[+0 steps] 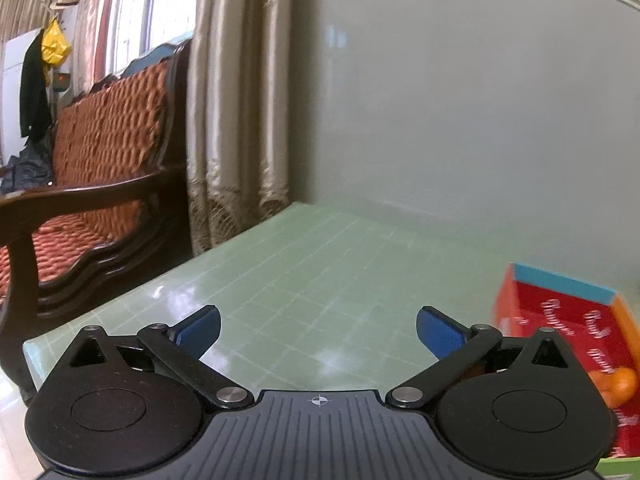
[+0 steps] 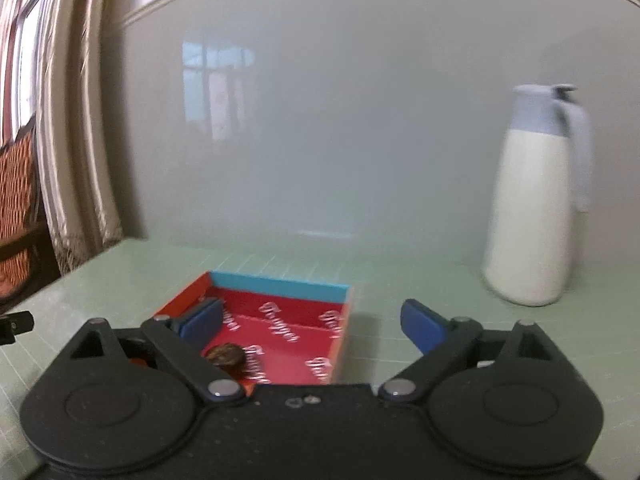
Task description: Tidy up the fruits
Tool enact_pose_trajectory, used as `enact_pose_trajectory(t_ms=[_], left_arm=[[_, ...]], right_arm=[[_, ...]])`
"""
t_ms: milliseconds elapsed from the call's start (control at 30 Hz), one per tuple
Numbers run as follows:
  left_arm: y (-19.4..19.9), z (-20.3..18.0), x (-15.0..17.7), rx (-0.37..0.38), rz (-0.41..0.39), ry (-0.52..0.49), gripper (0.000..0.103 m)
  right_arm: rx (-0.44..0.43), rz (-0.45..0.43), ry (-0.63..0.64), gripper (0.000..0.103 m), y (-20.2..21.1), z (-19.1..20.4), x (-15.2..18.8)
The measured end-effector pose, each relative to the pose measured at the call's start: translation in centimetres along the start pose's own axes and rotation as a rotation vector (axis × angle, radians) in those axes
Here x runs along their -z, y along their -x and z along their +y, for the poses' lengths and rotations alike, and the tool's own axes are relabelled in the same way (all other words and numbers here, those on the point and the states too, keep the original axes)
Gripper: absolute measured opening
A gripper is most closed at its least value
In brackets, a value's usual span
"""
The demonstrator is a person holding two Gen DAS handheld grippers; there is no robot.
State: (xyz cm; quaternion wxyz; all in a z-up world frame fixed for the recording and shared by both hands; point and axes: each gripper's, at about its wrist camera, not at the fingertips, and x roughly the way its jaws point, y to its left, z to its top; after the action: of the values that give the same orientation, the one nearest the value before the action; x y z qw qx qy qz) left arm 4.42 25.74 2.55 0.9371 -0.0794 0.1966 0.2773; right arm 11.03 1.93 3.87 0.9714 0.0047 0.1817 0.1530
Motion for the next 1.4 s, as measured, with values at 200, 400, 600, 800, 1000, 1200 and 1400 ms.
enact_pose_trajectory(t_ms=[200, 400, 600, 800, 1000, 1200, 1400], left_arm=[[4.1, -4.1, 0.1, 0.119, 0.014, -0.002, 0.103], [10.1, -7.9, 1.8, 0.203, -0.001, -0.088, 0.103], [16.2, -10.1, 4.1, 0.262, -0.023, -0.155, 0.103], [19.8, -9.5, 6.8, 0.238, -0.048, -0.189, 0.103], [19.2, -8.7, 8.4, 0.227, -0.056, -0.179, 0.103], [19.0, -8.6, 8.9, 0.240, -0.055, -0.169, 0.103], [19.0, -8.7, 9.0, 0.246, -0.056, -0.172, 0.103]], right_arm=[[0.054, -0.010, -0.025, 0.103, 5.8, -4.7, 0.5], [0.107, -0.025, 0.016, 0.103, 11.9, -8.0, 1.8], [0.121, 0.015, 0.032, 0.103, 15.7, -8.3, 4.0], [0.154, 0.009, 0.064, 0.103, 18.3, -7.3, 6.0], [0.157, -0.032, 0.144, 0.103, 18.1, -6.6, 6.8], [0.136, -0.042, 0.152, 0.103, 17.1, -6.0, 7.5], [0.127, -0.034, 0.158, 0.103, 17.1, -5.7, 7.6]])
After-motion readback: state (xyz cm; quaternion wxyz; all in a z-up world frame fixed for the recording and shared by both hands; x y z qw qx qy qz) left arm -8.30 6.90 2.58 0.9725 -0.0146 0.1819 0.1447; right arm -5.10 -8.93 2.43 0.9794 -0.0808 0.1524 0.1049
